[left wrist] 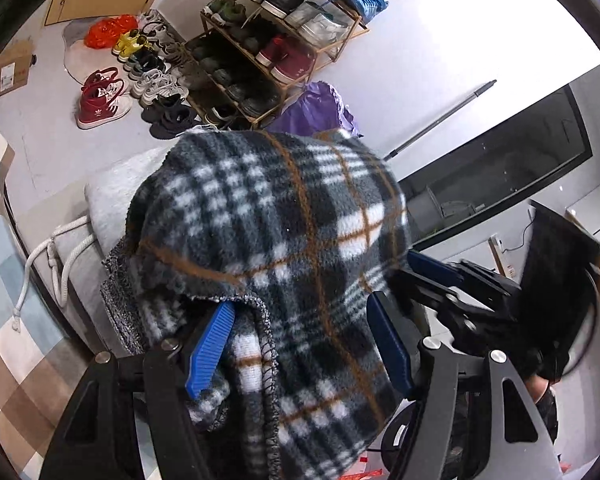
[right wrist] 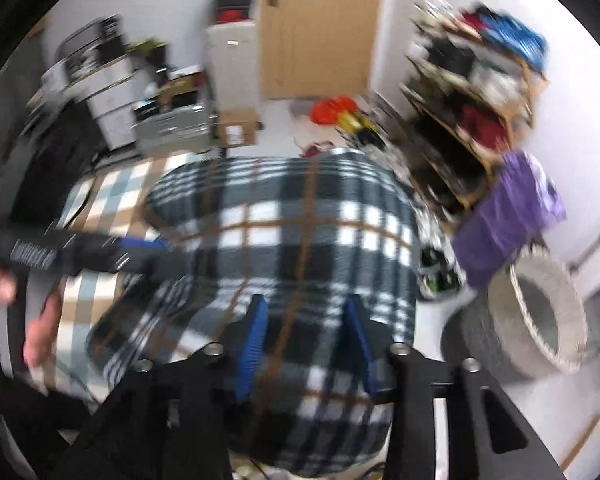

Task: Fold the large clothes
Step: 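Lower the bundle onto the clothes stack and open both grippers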

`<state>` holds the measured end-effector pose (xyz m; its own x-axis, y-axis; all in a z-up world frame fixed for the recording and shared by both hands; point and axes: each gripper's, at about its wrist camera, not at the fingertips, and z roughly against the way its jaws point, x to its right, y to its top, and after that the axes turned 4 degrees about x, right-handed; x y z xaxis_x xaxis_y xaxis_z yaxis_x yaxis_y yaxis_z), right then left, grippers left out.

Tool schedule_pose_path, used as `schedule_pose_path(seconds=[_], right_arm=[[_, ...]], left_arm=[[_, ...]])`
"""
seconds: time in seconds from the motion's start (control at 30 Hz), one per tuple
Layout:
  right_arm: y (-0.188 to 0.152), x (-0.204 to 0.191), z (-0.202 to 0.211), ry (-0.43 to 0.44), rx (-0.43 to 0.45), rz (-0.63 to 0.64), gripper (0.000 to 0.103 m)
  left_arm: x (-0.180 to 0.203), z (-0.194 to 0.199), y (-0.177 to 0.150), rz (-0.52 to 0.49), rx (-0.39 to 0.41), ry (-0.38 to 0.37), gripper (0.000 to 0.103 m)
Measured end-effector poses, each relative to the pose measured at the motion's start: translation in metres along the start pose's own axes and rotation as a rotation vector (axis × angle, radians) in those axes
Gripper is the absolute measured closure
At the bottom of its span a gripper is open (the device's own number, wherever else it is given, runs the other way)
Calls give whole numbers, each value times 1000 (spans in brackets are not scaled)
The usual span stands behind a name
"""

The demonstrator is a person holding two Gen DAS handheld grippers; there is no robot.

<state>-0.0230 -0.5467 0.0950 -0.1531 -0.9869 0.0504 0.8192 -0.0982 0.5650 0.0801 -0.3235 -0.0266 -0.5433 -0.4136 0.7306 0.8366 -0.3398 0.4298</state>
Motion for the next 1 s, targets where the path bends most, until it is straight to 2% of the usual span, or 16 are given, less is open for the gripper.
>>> schedule_pose_path(seconds=[0.1,0.23,0.33,0.47,0.6,0.7,0.77,0.83,0.87,0.9,1.0], right_arm=[[7,6,-25,-3,-85,-17,70],[9,17,-52,-11,-108,-68,70],[10,35,-58,53,-74,-147,70],[11,43,-63,101,-40,-175,69],[9,42,-62,104,2,-187,69],[9,33,-42,92,47,-150,69],[7,25,-22,113,99,-120,58],[0,21,-2,144,168,-120,23],[-3,19,4,136,204,-119,15],[-8,17,13,120,249,-119,9],[-17,14,24,133,297,-137,10]], left_arm=[[1,-7,5,5,-9,-5,40],[-2,-13,7,1,0,-32,40],[-7,-13,7,10,22,-34,40],[-12,-13,7,35,15,-30,40],[-9,-4,6,71,23,-2,40],[-2,10,3,84,19,35,40],[1,19,-1,81,24,39,40],[2,30,-5,81,42,53,40],[1,33,-6,83,49,62,40],[1,40,-8,91,61,74,39],[-4,57,-18,120,89,130,39]])
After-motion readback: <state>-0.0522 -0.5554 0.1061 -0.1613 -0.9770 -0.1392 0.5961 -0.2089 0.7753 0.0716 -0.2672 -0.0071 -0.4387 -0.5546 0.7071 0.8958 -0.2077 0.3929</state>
